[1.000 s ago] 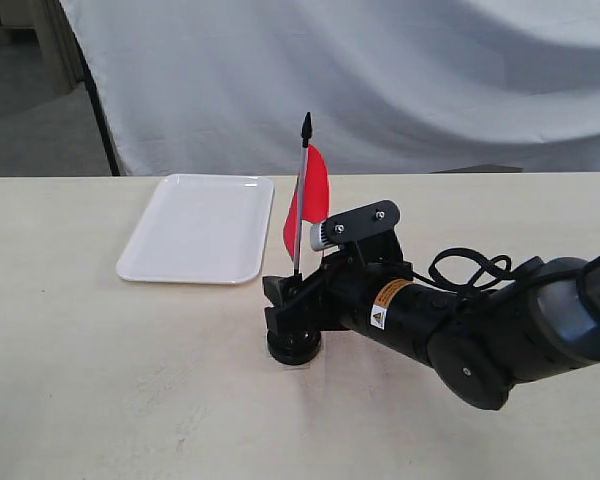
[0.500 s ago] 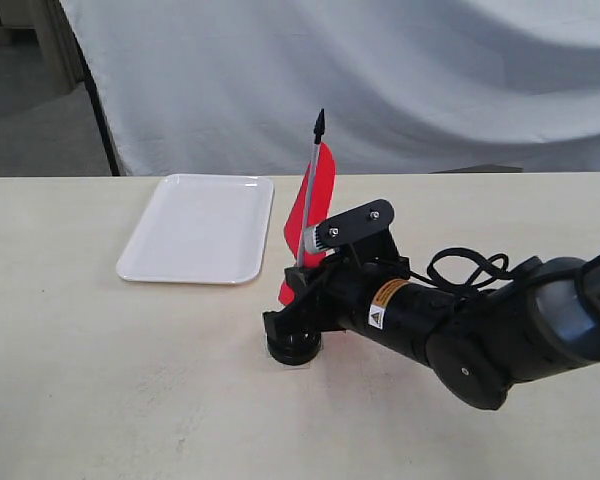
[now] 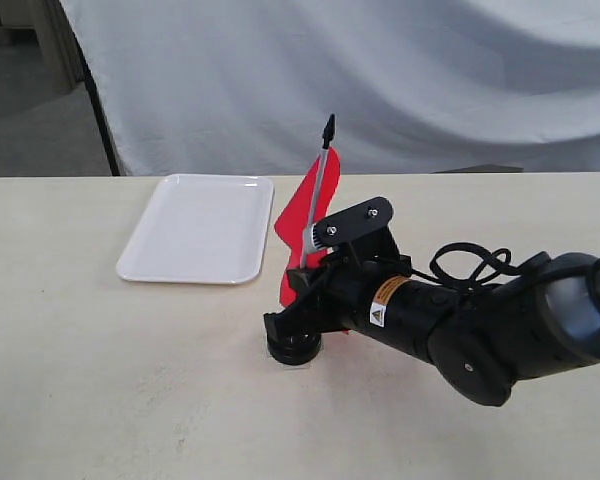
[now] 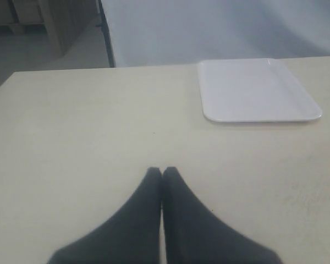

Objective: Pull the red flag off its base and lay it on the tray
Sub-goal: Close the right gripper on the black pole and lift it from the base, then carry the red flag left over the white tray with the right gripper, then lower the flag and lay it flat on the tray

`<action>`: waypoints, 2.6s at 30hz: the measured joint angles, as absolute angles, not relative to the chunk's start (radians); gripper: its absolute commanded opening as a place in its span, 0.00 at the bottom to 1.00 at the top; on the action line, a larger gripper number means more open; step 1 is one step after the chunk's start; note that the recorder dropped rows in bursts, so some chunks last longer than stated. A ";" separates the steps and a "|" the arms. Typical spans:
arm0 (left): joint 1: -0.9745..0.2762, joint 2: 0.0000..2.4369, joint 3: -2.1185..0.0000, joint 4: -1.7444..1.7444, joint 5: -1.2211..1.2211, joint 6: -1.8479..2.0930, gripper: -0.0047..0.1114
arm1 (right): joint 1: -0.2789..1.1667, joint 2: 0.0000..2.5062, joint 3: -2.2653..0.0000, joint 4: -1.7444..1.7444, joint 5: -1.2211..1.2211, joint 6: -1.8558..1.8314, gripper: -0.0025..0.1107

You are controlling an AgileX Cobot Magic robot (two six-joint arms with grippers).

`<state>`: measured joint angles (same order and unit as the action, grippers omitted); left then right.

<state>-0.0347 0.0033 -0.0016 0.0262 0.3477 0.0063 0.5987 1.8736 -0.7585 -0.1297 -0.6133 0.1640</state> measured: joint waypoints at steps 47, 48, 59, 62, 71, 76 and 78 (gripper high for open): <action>-0.035 0.003 -0.002 0.026 0.348 0.006 0.04 | 0.599 2.361 -2.240 0.113 0.903 -0.022 0.02; -0.035 0.003 -0.002 0.026 0.348 0.006 0.04 | 0.599 2.379 -2.261 0.113 0.903 -0.022 0.02; -0.035 0.003 -0.002 0.026 0.348 0.006 0.04 | 0.607 2.522 -2.354 0.119 0.746 -0.021 0.02; -0.035 0.003 -0.002 0.026 0.348 0.006 0.04 | 0.613 2.536 -2.356 0.121 0.718 -0.021 0.02; -0.035 0.003 -0.002 0.026 0.348 0.006 0.04 | 0.622 2.558 -2.356 0.100 0.732 -0.021 0.02; -0.035 0.003 -0.002 0.026 0.348 0.006 0.04 | 0.622 2.572 -2.356 0.082 0.727 -0.021 0.02; -0.035 0.003 -0.002 0.026 0.348 0.006 0.04 | 0.622 2.579 -2.356 0.078 0.717 -0.021 0.02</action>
<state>-0.0347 0.0033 -0.0016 0.0262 0.3477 0.0063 0.6222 2.5789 -2.3560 0.0779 0.7166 -0.0207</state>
